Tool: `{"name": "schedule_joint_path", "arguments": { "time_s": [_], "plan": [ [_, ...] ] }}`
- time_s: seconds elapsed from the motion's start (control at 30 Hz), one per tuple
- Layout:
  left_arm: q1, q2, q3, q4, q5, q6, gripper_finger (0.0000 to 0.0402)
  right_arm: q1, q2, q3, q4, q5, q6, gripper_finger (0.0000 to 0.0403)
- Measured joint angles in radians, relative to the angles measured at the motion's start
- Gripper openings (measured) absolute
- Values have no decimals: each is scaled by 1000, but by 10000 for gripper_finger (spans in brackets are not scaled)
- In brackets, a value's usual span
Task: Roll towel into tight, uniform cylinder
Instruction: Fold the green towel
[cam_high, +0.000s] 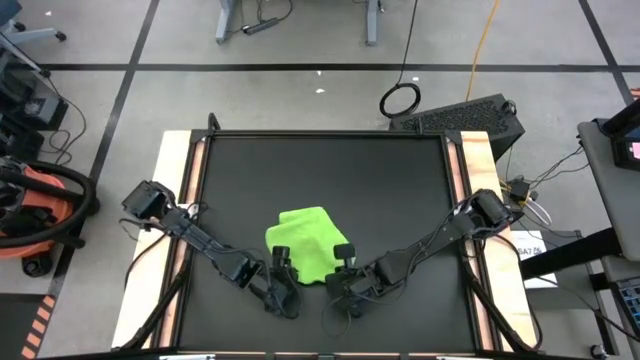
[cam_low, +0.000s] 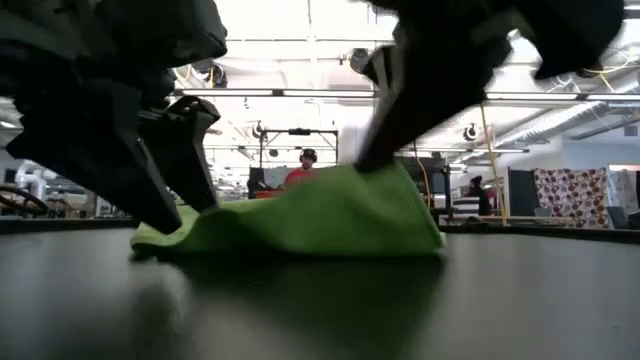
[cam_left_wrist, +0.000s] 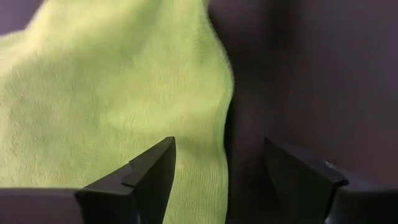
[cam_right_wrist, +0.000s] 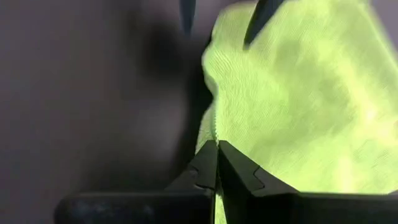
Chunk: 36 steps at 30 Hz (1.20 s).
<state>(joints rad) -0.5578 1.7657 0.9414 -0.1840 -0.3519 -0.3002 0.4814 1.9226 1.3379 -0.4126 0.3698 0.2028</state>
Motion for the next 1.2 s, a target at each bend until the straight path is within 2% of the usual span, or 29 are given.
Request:
{"name": "schedule_joint_path", "arguments": {
  "time_s": [0.2,0.47,0.67,0.83,1.0,1.2],
  "plan": [
    [21,0,0,6,-156,-37,249,-7,-43,52,-45,38,-4,1],
    [23,0,8,-7,-394,-86,240,-11,-122,172,-236,177,-16,0],
    [23,0,52,-194,-560,-171,175,-11,-209,243,-350,281,-6,0],
    [26,-1,114,-349,-676,-218,130,-10,-262,287,-369,294,-31,0],
    [27,-1,177,-445,-776,-218,118,-10,-300,301,-377,295,-38,0],
    [26,-1,248,-564,-812,-211,118,-10,-326,301,-406,309,-16,0]
  ]
}}
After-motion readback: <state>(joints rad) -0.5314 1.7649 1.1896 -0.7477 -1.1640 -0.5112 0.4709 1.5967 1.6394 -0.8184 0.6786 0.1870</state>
